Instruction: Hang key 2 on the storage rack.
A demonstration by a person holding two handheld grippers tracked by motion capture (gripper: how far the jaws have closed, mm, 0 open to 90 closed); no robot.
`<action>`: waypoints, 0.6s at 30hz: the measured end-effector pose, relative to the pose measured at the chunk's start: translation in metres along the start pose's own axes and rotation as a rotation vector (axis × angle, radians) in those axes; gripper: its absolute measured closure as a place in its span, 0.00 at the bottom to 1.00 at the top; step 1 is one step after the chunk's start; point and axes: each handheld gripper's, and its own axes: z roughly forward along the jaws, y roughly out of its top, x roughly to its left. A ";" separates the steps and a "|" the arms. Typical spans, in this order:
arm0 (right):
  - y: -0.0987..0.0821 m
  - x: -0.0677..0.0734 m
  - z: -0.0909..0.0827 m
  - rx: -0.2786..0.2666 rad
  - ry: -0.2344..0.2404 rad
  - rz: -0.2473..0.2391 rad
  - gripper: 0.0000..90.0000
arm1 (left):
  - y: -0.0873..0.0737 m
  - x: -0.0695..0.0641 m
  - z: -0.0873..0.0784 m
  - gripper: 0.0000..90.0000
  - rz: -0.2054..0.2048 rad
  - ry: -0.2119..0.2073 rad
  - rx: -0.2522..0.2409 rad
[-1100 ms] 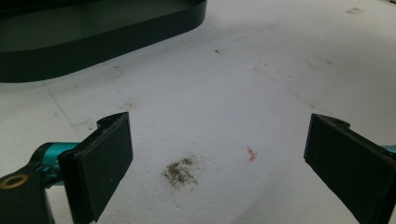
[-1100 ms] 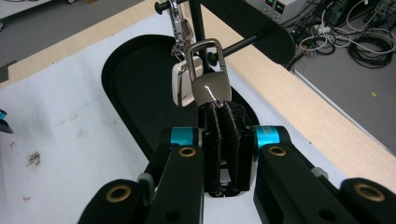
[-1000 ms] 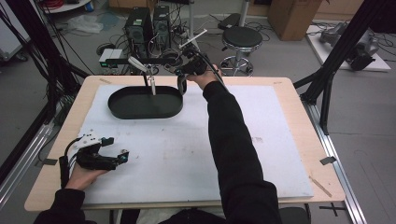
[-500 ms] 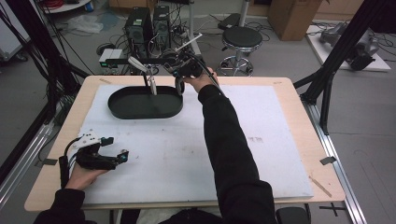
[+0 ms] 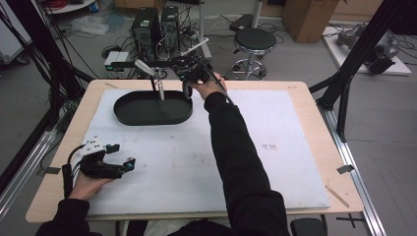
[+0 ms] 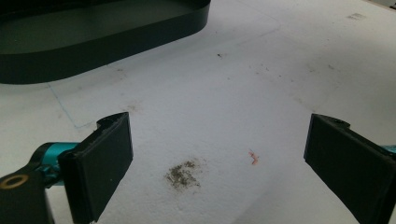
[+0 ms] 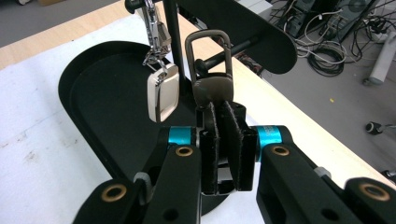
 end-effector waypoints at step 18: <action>-0.003 -0.009 0.000 -0.017 0.046 0.095 0.44 | 0.000 0.000 -0.002 0.09 -0.001 -0.004 -0.008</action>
